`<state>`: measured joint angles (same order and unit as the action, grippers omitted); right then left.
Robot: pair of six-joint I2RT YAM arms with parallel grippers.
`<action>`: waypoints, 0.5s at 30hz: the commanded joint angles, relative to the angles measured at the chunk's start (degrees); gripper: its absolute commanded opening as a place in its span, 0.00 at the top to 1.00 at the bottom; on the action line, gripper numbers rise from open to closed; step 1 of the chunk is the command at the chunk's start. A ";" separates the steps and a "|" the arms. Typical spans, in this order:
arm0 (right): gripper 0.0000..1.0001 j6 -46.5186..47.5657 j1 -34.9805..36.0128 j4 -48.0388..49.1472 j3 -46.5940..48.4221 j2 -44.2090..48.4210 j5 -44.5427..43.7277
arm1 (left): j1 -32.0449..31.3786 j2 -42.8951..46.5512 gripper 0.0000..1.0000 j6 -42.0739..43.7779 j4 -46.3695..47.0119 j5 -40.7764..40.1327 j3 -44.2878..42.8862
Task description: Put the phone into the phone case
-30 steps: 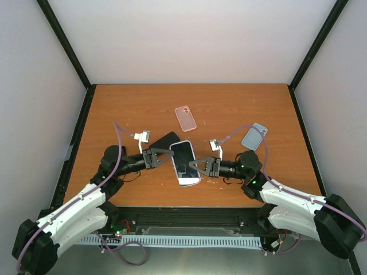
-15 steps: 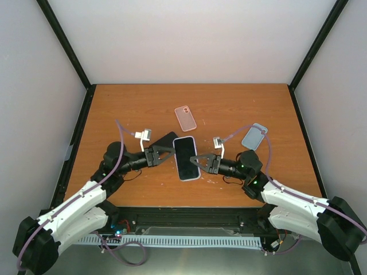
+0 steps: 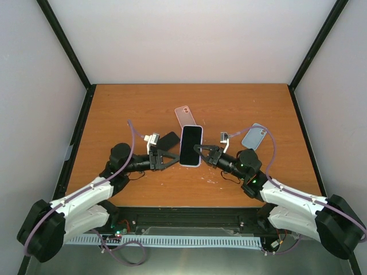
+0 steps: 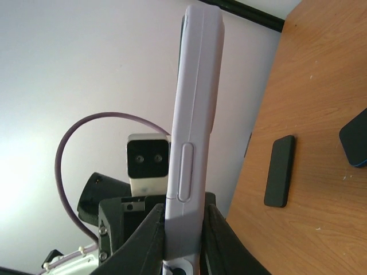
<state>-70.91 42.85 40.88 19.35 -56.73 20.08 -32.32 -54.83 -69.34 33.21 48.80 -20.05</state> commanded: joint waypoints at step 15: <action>0.84 -3.71 0.31 8.56 2.22 -3.20 -2.41 | -1.35 -3.49 0.70 -0.48 5.17 -0.50 -1.66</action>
<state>-74.28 42.85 43.97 19.88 -60.38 18.39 -33.30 -59.07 -70.48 37.08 49.93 -20.12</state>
